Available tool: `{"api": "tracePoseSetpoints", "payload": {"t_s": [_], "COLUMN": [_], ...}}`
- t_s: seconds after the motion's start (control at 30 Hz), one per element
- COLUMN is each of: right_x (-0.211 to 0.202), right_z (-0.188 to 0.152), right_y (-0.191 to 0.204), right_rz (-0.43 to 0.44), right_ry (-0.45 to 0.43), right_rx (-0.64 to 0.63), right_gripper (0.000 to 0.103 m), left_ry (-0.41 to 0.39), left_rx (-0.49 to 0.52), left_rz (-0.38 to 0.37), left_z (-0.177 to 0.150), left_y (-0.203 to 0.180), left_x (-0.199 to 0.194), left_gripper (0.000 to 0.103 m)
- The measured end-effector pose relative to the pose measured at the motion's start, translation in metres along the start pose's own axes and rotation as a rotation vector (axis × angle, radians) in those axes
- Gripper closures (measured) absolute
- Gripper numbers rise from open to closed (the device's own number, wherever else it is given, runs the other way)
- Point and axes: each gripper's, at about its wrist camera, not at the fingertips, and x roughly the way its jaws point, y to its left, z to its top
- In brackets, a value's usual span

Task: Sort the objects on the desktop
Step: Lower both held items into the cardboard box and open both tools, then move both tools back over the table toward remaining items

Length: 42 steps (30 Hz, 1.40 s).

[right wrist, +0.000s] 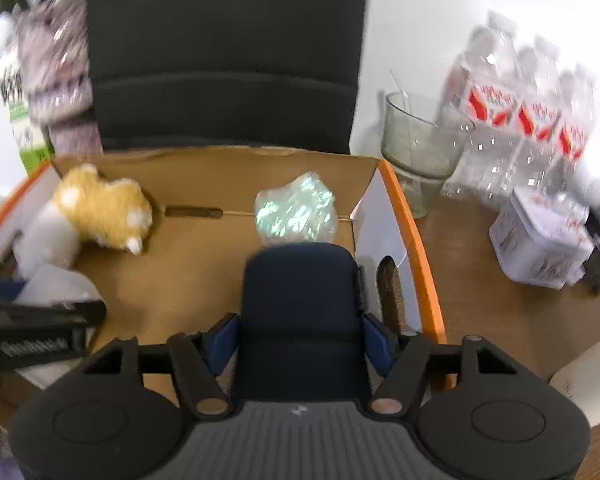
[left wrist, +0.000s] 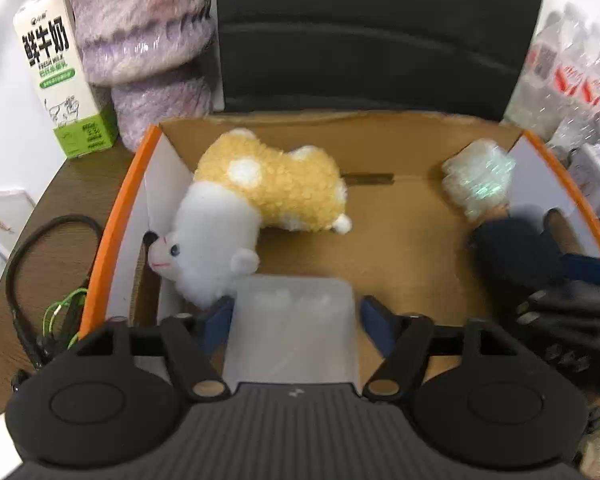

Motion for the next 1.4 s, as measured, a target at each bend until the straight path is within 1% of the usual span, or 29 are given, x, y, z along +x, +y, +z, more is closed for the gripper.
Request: {"api": "tracePoseSetpoints", "payload": {"t_s": [0.03,0.1,0.17,0.2,0.27,0.3,0.33,0.4,0.47,0.57,0.63,0.7,0.77,0.83,0.9,0.97,1.0,1.1,1.17,1.2,1.27,1.33,1.4], "right_x": [-0.001,-0.008,-0.027,-0.042,-0.074,-0.091,-0.107,-0.136,-0.159,-0.176,-0.186,-0.199,-0.206,-0.214,-0.221,-0.226,-0.227,-0.232,-0.239,-0.242,-0.242,-0.24,-0.241], "right_z": [-0.001,0.001,0.008,0.01,0.016,0.019,0.022,0.019,0.011,-0.006,-0.028,-0.065,-0.104,-0.149,-0.191,-0.228,-0.246,-0.279,-0.297,-0.304,-0.313,-0.32,-0.323], "right_y": [0.002,0.001,-0.007,-0.01,-0.014,-0.016,-0.016,-0.016,-0.015,-0.015,-0.016,-0.017,-0.016,-0.01,-0.006,-0.003,-0.003,0.003,0.007,0.008,0.007,0.002,-0.003], "right_rz": [0.0,0.006,0.005,0.018,0.056,0.069,0.083,0.109,0.138,0.168,0.172,0.187,0.211,0.212,0.221,0.248,0.264,0.259,0.233,0.223,0.219,0.238,0.274], "right_ry": [0.006,0.003,-0.028,-0.044,-0.071,-0.088,-0.109,-0.151,-0.179,-0.188,-0.204,-0.254,-0.278,-0.297,-0.319,-0.329,-0.326,-0.289,-0.304,-0.318,-0.31,-0.289,-0.303], "right_rx": [-0.007,0.009,0.029,0.038,0.048,0.045,0.035,0.013,0.008,0.0,0.013,0.04,0.038,0.028,0.02,0.011,0.017,0.001,-0.034,-0.044,-0.025,0.008,0.032], "right_gripper": [0.027,0.027,0.027,0.027,0.026,0.023,0.018,0.015,0.015,0.015,0.015,0.012,0.012,0.012,0.012,0.012,0.012,0.012,0.012,0.012,0.012,0.012,0.012], "left_ry": [-0.019,-0.041,-0.059,-0.073,-0.111,-0.144,-0.178,-0.209,-0.229,-0.246,-0.279,-0.314,-0.321,-0.334,-0.376,-0.407,-0.403,-0.35,-0.339,-0.339,-0.325,-0.331,-0.293], "left_rx": [0.006,0.019,0.023,0.023,0.03,0.039,0.06,0.106,0.094,0.08,0.072,0.061,0.037,-0.006,-0.048,-0.039,-0.026,-0.004,0.004,0.013,0.004,-0.028,-0.025], "left_rz": [-0.005,-0.005,-0.027,-0.039,-0.064,-0.067,-0.07,-0.055,-0.04,-0.021,0.01,0.026,0.0,-0.038,-0.028,-0.009,-0.002,0.006,0.008,0.015,0.012,-0.002,-0.009], "left_z": [0.0,0.002,0.007,0.011,0.013,0.008,0.001,-0.01,-0.021,-0.039,-0.064,-0.102,-0.151,-0.2,-0.249,-0.288,-0.301,-0.329,-0.342,-0.345,-0.346,-0.348,-0.347], "left_y": [-0.001,0.0,0.004,0.008,0.014,0.016,0.018,0.019,0.023,0.032,0.037,0.04,0.041,0.036,0.026,0.014,0.01,0.004,0.004,0.004,0.007,0.008,0.007], "left_x": [-0.007,-0.027,-0.057,-0.074,-0.111,-0.133,-0.152,-0.181,-0.202,-0.221,-0.231,-0.237,-0.237,-0.235,-0.233,-0.23,-0.228,-0.22,-0.216,-0.214,-0.212,-0.212,-0.208], "left_gripper": [0.019,0.019,0.019,0.018,0.006,0.0,0.0,0.0,0.0,0.0,0.0,0.0,0.0,0.0,0.0,0.0,0.0,0.0,0.0,0.0,0.0,0.0,0.0]}}
